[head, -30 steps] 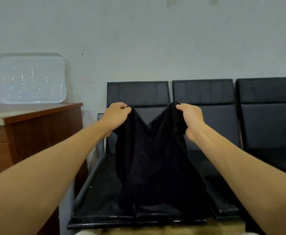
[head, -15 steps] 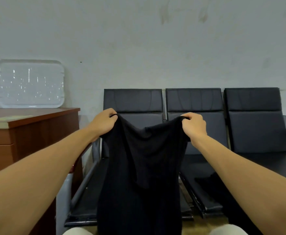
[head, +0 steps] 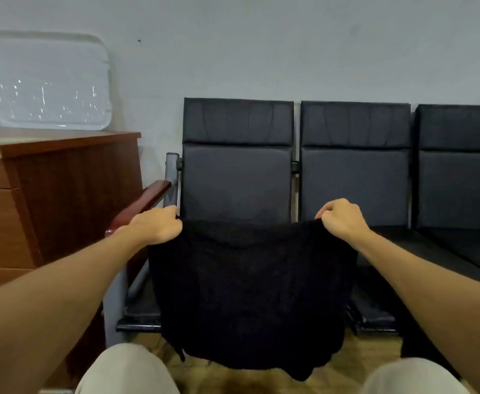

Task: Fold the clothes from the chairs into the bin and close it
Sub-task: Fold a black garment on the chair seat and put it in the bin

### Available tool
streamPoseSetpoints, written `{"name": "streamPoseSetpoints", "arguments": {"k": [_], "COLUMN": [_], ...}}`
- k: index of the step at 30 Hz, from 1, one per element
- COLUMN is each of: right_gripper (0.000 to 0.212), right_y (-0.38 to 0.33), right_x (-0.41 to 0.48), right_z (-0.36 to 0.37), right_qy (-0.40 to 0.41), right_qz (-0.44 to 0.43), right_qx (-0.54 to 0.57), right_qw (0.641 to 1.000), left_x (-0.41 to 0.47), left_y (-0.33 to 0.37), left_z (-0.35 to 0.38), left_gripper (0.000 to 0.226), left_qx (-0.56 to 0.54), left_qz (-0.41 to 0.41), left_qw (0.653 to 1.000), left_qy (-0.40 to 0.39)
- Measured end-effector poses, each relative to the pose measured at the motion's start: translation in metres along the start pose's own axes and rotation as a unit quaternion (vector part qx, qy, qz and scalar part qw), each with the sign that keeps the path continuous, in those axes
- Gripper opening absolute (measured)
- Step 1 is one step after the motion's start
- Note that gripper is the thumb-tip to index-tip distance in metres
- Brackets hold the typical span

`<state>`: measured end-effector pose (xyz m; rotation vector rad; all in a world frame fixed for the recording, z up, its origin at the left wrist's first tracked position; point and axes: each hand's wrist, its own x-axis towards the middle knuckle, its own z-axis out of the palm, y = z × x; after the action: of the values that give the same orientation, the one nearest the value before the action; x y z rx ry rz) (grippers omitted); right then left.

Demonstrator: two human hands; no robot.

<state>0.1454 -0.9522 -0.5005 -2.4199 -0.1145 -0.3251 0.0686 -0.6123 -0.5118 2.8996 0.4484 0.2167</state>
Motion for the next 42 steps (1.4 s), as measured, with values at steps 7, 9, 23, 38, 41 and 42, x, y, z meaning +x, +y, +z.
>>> {"name": "streamPoseSetpoints", "arguments": {"k": [7, 9, 23, 38, 41, 42], "right_gripper": [0.033, 0.035, 0.029, 0.025, 0.044, 0.049], "right_y": [0.032, 0.04, 0.09, 0.13, 0.127, 0.125], "right_x": [0.023, 0.032, 0.121, 0.239, 0.233, 0.228], "right_z": [0.061, 0.076, 0.183, 0.275, 0.275, 0.272], "right_qy": [-0.137, -0.182, -0.116, -0.025, -0.055, -0.06], "right_qz": [-0.023, -0.049, -0.22, -0.241, -0.206, -0.205], "right_qx": [-0.06, -0.089, -0.299, -0.334, -0.317, -0.314], "right_qw": [0.989, 0.978, 0.921, 0.911, 0.924, 0.925], "left_x": [0.031, 0.042, 0.138, 0.261, 0.256, 0.249], "left_y": [-0.022, -0.025, -0.039, -0.042, -0.04, -0.04], "left_z": [0.072, 0.087, 0.168, 0.232, 0.227, 0.224], "left_gripper": [0.042, 0.032, 0.025, 0.039, 0.043, 0.043], "left_qx": [-0.006, 0.006, 0.104, 0.125, 0.078, 0.069], "left_qz": [0.003, 0.016, 0.066, 0.068, 0.055, 0.059], "left_qw": [0.998, 0.998, 0.991, 0.982, 0.993, 0.994], "left_qy": [-0.068, -0.058, 0.044, 0.121, 0.075, 0.059]}}
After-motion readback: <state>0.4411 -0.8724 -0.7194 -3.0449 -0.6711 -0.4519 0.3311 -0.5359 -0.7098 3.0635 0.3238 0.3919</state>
